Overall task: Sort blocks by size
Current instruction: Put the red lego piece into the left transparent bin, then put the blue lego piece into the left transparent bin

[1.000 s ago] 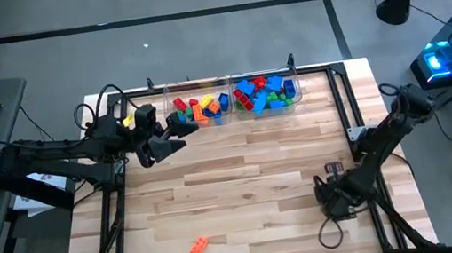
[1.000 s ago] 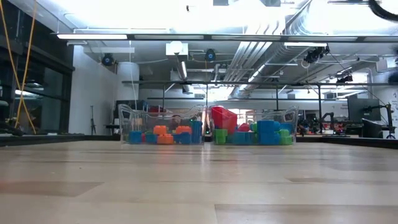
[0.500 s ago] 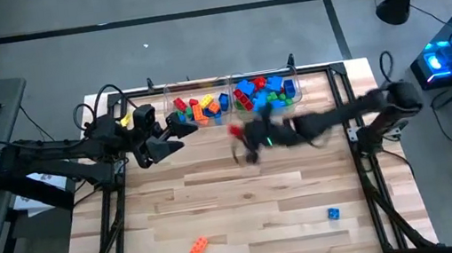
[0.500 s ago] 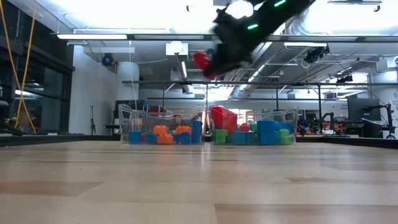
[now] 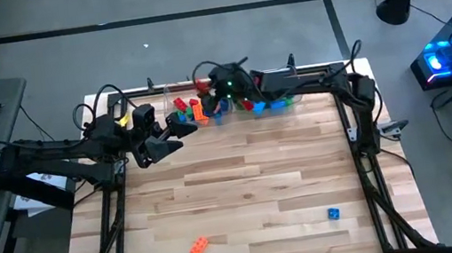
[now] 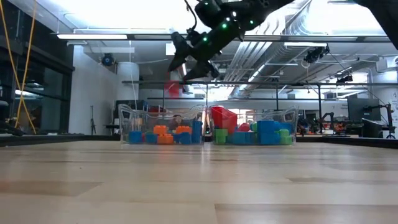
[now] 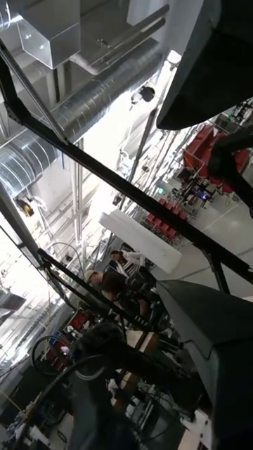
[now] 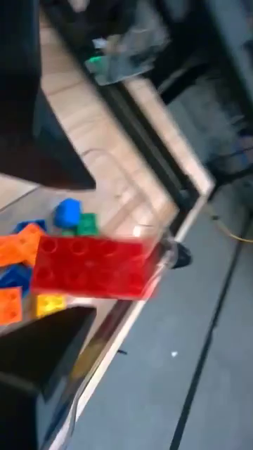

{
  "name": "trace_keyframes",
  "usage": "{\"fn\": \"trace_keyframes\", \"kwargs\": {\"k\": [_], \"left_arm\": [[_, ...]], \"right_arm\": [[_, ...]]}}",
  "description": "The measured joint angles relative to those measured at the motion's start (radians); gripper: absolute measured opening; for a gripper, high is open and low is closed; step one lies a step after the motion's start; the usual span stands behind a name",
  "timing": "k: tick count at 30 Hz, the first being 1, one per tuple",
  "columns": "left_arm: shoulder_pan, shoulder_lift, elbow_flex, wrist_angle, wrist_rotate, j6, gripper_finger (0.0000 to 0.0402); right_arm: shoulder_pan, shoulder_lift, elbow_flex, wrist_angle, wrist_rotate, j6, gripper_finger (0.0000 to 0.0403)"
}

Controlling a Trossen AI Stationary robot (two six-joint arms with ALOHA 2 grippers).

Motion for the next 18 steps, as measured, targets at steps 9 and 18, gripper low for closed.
{"fn": "trace_keyframes", "kwargs": {"k": [9, 18], "left_arm": [[0.000, 0.000, 0.000, -0.001, 0.000, 0.001, 0.0351], [0.000, 0.000, 0.000, -0.024, 0.000, 0.000, 0.0351]], "right_arm": [[0.014, -0.102, 0.090, -0.489, -0.096, -0.111, 0.0352], [0.358, -0.324, -0.176, -0.968, -0.178, 0.425, 0.0352]]}}
